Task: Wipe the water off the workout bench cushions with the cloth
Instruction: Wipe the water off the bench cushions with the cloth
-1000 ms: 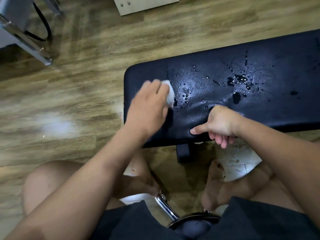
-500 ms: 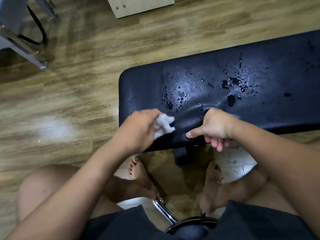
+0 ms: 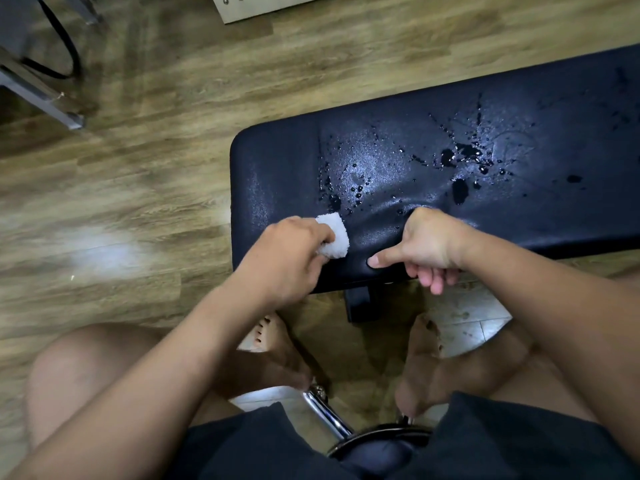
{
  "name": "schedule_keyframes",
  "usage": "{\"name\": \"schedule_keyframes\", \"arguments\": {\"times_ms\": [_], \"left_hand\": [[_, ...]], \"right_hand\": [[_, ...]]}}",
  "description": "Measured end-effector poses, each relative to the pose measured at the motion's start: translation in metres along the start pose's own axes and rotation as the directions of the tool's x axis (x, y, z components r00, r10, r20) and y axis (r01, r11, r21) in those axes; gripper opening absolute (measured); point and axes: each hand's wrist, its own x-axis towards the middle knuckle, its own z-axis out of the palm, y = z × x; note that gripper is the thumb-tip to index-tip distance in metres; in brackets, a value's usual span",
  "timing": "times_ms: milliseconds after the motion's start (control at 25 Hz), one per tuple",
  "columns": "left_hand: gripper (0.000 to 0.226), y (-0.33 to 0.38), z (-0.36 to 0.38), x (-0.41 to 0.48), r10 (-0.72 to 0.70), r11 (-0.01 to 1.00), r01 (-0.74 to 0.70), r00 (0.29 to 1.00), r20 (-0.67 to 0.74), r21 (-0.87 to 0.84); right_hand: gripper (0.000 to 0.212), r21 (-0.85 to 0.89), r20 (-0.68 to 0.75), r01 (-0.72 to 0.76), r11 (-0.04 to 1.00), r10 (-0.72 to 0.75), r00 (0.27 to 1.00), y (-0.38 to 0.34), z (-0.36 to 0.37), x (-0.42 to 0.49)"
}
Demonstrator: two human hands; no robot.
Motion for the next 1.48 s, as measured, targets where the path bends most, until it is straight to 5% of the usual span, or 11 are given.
{"name": "schedule_keyframes", "arguments": {"times_ms": [120, 240, 520, 680, 840, 1120, 1320, 1480], "left_hand": [[0.022, -0.014, -0.014, 0.020, -0.147, 0.964, 0.172, 0.981, 0.130, -0.205], [0.024, -0.019, -0.025, 0.042, -0.152, 0.926, 0.204, 0.971, 0.182, -0.316], [0.013, -0.010, 0.005, 0.018, 0.058, 0.996, -0.042, 0.974, -0.218, 0.075], [0.045, -0.009, 0.024, -0.011, 0.114, 0.977, -0.076, 0.975, -0.188, 0.199], [0.028, -0.013, 0.019, 0.014, 0.124, 0.955, -0.054, 0.966, -0.228, 0.292], [0.027, -0.014, -0.002, 0.035, 0.122, 0.940, -0.113, 0.993, -0.007, 0.321], [0.028, -0.028, -0.027, 0.067, -0.038, 0.999, 0.036, 0.994, 0.098, 0.025], [0.032, -0.020, -0.024, 0.065, 0.092, 0.966, -0.124, 0.985, 0.148, 0.227]], "right_hand": [[0.053, -0.005, -0.002, 0.001, 1.000, -0.001, 1.000, -0.001, 0.000, -0.002], [0.054, -0.012, -0.011, 0.000, 1.000, 0.000, 1.000, -0.001, 0.001, -0.001], [0.053, -0.008, -0.015, 0.000, 1.000, 0.000, 1.000, -0.002, 0.000, -0.004], [0.053, -0.014, -0.021, 0.012, 1.000, -0.013, 1.000, -0.001, 0.001, -0.004], [0.053, -0.015, -0.026, 0.014, 1.000, -0.015, 1.000, -0.003, 0.001, -0.006], [0.052, -0.002, 0.007, -0.005, 1.000, 0.005, 1.000, -0.002, -0.001, -0.003], [0.051, -0.004, 0.013, -0.005, 1.000, 0.005, 1.000, -0.003, -0.002, -0.003], [0.051, 0.009, 0.010, -0.005, 1.000, 0.005, 1.000, -0.003, -0.002, -0.002]]}}
